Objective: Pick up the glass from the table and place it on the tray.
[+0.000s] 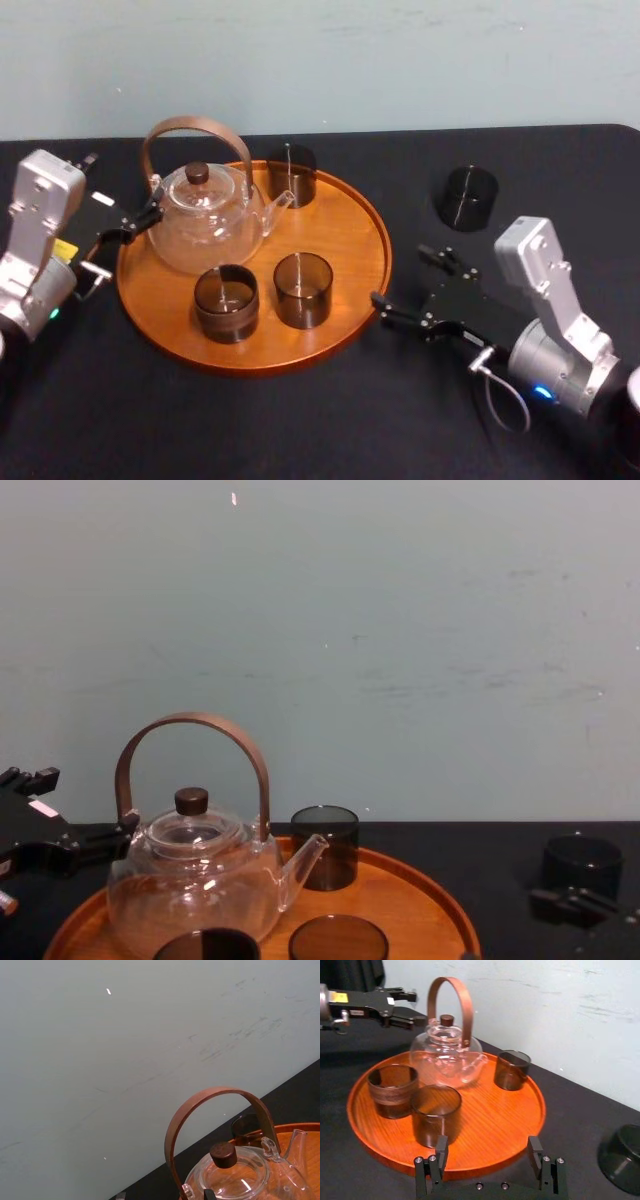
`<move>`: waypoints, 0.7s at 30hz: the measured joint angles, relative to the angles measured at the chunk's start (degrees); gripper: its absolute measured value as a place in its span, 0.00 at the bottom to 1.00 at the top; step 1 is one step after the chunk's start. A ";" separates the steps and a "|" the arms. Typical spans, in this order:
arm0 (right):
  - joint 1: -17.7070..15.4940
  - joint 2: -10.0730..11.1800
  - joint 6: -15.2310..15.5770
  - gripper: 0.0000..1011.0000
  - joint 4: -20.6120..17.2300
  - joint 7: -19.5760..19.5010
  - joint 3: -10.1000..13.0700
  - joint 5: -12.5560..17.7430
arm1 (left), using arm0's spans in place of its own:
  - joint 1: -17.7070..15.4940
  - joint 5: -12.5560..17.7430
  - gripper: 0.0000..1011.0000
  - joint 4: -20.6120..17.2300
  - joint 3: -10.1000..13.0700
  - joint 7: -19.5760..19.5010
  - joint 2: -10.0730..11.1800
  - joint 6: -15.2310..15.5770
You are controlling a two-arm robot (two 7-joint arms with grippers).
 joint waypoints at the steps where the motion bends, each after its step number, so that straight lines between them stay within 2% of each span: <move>1: -0.12 0.06 -0.06 0.99 0.00 -0.13 0.22 0.05 | 0.00 0.00 1.00 0.00 0.00 0.00 0.00 0.00; 12: -1.00 0.17 -0.23 0.99 1.63 -2.02 4.32 1.09 | 0.00 0.00 1.00 0.00 0.00 0.00 0.00 0.00; 21: -0.34 -0.51 0.13 0.99 5.06 -2.61 8.38 3.79 | 0.00 0.00 1.00 0.00 0.00 0.00 0.00 0.00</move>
